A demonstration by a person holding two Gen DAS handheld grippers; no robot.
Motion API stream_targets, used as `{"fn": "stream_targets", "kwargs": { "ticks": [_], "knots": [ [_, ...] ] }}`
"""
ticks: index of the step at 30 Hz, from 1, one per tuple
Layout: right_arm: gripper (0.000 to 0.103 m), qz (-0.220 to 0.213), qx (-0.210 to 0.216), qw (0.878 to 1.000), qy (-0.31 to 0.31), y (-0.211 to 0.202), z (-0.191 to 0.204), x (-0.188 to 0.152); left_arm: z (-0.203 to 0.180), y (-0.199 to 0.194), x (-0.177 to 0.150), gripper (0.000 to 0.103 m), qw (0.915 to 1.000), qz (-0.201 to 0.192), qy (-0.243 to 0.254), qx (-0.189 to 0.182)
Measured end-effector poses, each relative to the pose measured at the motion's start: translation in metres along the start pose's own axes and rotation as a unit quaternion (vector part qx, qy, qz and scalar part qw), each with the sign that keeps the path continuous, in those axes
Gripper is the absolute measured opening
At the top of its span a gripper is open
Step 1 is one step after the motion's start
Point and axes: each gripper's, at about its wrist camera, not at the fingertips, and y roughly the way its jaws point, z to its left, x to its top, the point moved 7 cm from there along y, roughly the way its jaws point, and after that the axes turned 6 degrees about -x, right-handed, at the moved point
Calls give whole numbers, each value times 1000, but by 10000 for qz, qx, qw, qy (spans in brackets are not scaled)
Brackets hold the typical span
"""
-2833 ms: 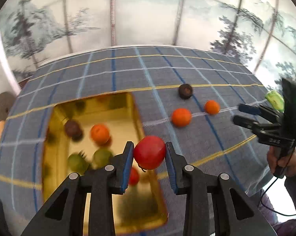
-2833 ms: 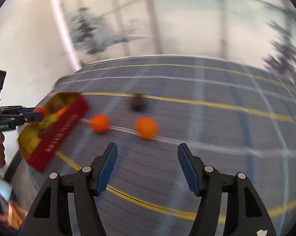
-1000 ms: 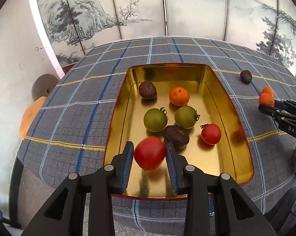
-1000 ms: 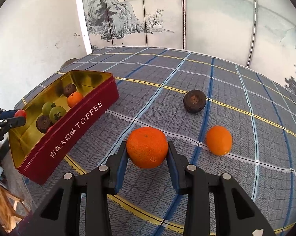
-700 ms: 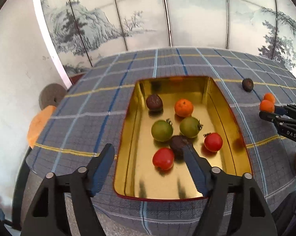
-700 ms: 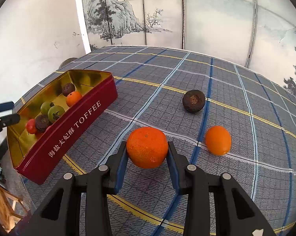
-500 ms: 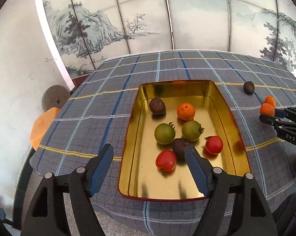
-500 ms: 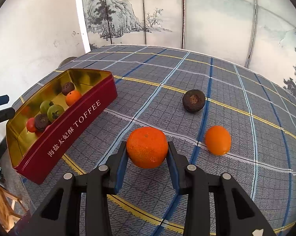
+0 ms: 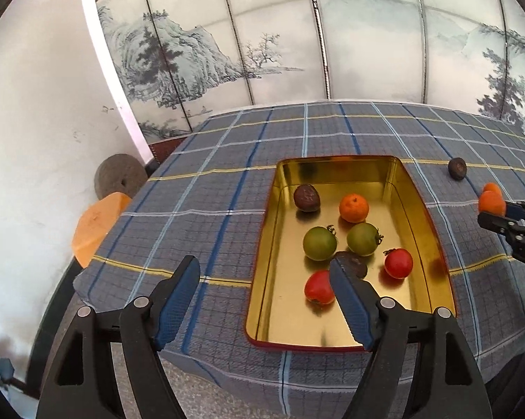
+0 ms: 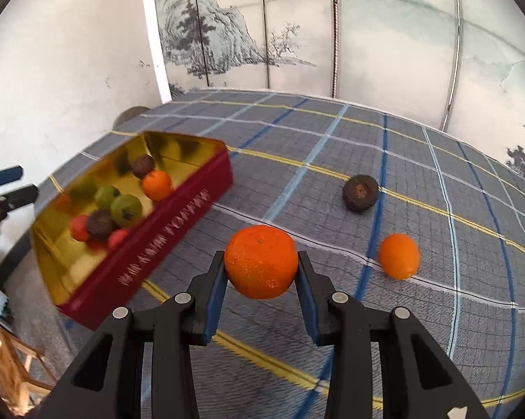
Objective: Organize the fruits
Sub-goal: 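Carry the orange into the gold tray and open the right gripper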
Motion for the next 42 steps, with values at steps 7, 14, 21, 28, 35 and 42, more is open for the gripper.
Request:
{"fn": "stream_targets", "kwargs": {
  "ticks": [7,14,21,28,35,42],
  "knots": [
    [35,-101,828,9964,-139,-26,51,13,3,-9,-1,83,9999,-93,-3,90],
    [36,-34,1184,9893,-849,-28,114,15,9,-19,-3,85,9996,-191,-2,222],
    [36,146,1178,9870,-1088,-8,138,14,22,-24,-7,86,9992,-230,-80,313],
    [36,409,1233,9862,-1026,11,144,10,32,-28,-12,86,9990,-227,-176,345],
    [38,497,1204,9861,-1031,19,149,12,33,-31,-13,86,9990,-247,-109,357],
    [75,-284,1745,9840,-234,-25,118,50,29,-34,-11,86,9991,-241,-97,332]
  ]
}}
